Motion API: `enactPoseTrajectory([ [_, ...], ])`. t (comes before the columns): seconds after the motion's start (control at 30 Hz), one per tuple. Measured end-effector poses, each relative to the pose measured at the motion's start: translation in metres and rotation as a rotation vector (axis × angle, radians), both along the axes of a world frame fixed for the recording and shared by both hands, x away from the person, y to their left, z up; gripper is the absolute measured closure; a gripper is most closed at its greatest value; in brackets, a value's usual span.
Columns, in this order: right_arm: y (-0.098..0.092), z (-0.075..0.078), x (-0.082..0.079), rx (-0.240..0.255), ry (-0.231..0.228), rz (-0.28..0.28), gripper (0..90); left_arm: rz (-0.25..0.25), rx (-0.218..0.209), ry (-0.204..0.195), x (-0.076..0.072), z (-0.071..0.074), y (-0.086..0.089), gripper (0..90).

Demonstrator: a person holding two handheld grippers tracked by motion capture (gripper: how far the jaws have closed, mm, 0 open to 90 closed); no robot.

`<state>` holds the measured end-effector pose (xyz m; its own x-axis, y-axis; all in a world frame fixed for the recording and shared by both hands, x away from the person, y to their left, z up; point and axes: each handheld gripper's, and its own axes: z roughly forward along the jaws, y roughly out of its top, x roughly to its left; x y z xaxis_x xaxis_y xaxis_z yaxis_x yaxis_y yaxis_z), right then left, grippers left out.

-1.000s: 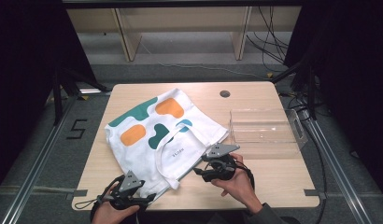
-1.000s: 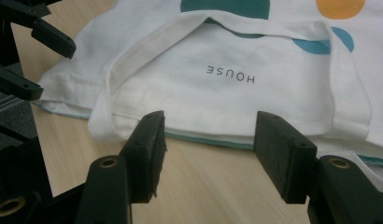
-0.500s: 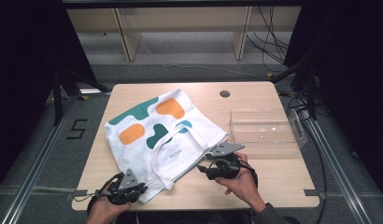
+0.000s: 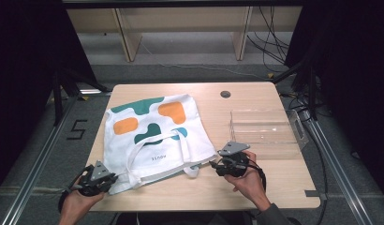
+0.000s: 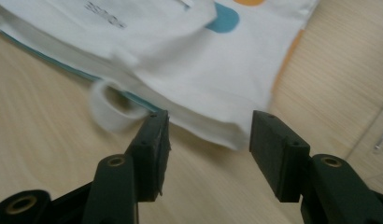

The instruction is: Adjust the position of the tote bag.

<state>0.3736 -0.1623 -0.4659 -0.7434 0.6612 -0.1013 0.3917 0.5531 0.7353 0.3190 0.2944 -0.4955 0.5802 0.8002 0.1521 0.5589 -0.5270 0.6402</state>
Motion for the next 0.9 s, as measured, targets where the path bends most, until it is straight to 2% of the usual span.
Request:
enactPoseTrajectory([
  [0.03,0.002,-0.003,0.003,-0.034,0.016,-0.023,48.2,0.027,-0.007,-0.008,0.002,-0.001,0.006,81.3],
  [0.07,0.003,-0.005,0.005,-0.035,0.003,-0.023,48.2,0.02,-0.003,0.001,0.002,0.001,0.008,81.3],
  [0.1,0.005,-0.006,0.006,-0.048,0.013,-0.013,48.2,0.013,-0.001,-0.001,0.002,0.002,0.009,81.3],
  [0.2,0.014,-0.013,0.01,-0.099,0.007,0.001,49.5,0.015,-0.007,-0.001,0.002,0.002,0.009,81.5],
  [0.23,0.014,-0.013,0.01,-0.099,0.007,0.001,49.5,0.015,-0.007,-0.001,0.002,0.002,0.009,81.6],
  [0.3,0.022,-0.021,0.017,-0.142,0.015,0.04,49.4,0.029,-0.041,0.001,0.003,0.002,0.011,82.0],
  [0.33,0.025,-0.022,0.018,-0.151,0.017,0.025,48.1,0.031,-0.053,0.001,0.003,0.002,0.013,82.2],
  [0.37,0.027,-0.024,0.019,-0.152,0.02,0.023,46.9,0.038,-0.072,0.006,0.005,0.002,0.015,82.4],
  [0.4,0.029,-0.025,0.022,-0.149,0.026,0.022,46.9,0.03,-0.071,0.011,0.005,0.002,0.017,82.5],
  [0.43,0.031,-0.026,0.024,-0.15,0.008,0.014,46.5,0.031,-0.071,0.016,0.005,0.003,0.019,82.6],
  [0.47,0.033,-0.026,0.027,-0.141,0.015,0.006,46.7,0.048,-0.094,-0.001,0.005,0.002,0.017,82.7],
  [0.5,0.033,-0.026,0.027,-0.141,0.015,0.006,46.7,0.048,-0.094,-0.001,0.005,0.002,0.017,82.8],
  [0.53,0.035,-0.026,0.03,-0.133,0.005,0.005,47.0,0.036,-0.074,0.001,0.005,0.004,0.019,82.8],
  [0.57,0.037,-0.025,0.032,-0.13,-0.007,-0.006,47.0,0.046,-0.082,-0.005,0.005,0.004,0.019,82.8],
  [0.63,0.042,-0.026,0.036,-0.119,-0.022,-0.021,47.3,0.028,-0.075,0.002,0.004,0.005,0.02,82.7],
  [0.7,0.046,-0.03,0.04,-0.122,-0.012,-0.026,50.8,0.037,-0.088,0.002,0.004,0.004,0.02,82.4],
  [0.73,0.046,-0.031,0.042,-0.142,0.003,-0.027,57.8,0.038,-0.069,0.001,0.003,0.006,0.02,82.0],
  [0.77,0.046,-0.032,0.043,-0.173,-0.018,-0.017,72.1,0.042,-0.069,-0.017,0.002,0.006,0.019,80.2],
  [0.8,0.045,-0.031,0.043,-0.173,-0.011,-0.003,76.8,0.053,-0.084,-0.02,0.001,0.006,0.017,78.8],
  [0.83,0.043,-0.029,0.043,-0.162,-0.005,-0.001,77.9,0.039,-0.074,-0.018,-0.001,0.007,0.018,76.5],
  [0.87,0.043,-0.029,0.043,-0.162,-0.005,-0.001,77.9,0.066,-0.101,-0.036,-0.002,0.006,0.015,76.5],
  [0.9,0.042,-0.029,0.042,-0.178,-0.015,0.002,79.1,0.062,-0.104,-0.042,-0.004,0.008,0.014,71.0],
])
